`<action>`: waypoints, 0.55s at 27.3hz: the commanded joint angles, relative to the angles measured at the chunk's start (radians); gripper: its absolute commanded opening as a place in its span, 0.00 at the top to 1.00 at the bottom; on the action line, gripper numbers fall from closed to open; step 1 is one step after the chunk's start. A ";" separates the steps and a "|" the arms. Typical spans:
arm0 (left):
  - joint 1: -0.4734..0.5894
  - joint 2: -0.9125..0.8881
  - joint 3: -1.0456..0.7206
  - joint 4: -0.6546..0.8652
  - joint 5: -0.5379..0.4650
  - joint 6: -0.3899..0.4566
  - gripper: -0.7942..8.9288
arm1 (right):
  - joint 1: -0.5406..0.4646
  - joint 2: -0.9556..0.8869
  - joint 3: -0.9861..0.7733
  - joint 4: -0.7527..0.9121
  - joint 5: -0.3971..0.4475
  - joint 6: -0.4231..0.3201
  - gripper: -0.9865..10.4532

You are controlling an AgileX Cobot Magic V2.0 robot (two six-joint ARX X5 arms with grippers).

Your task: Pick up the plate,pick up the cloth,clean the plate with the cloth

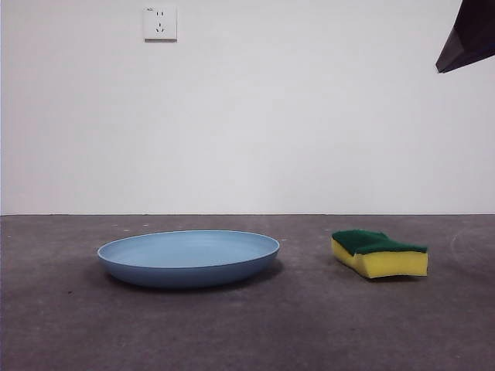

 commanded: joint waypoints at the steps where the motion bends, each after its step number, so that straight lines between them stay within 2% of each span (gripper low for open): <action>1: 0.003 -0.001 -0.013 0.003 -0.002 -0.005 0.92 | 0.001 -0.002 -0.008 0.006 0.003 0.006 0.91; 4: 0.003 -0.001 -0.013 0.004 -0.002 -0.006 0.92 | 0.001 -0.006 -0.008 0.006 0.003 0.003 0.91; 5: 0.003 -0.001 -0.013 0.004 -0.002 -0.005 0.92 | -0.008 -0.027 -0.008 0.006 0.026 -0.033 0.91; 6: 0.003 -0.001 -0.013 0.004 -0.002 -0.005 0.92 | -0.035 -0.055 -0.008 0.005 0.058 -0.068 0.91; 7: 0.003 -0.001 -0.013 0.004 -0.002 -0.006 0.92 | -0.062 -0.078 -0.008 0.005 0.053 -0.084 0.91; 11: 0.003 -0.001 -0.013 0.004 -0.002 -0.005 0.92 | -0.251 -0.224 -0.053 0.005 -0.034 -0.089 0.91; 15: 0.003 -0.001 -0.013 0.004 -0.002 -0.005 0.92 | -0.369 -0.372 -0.184 0.009 -0.032 -0.088 0.91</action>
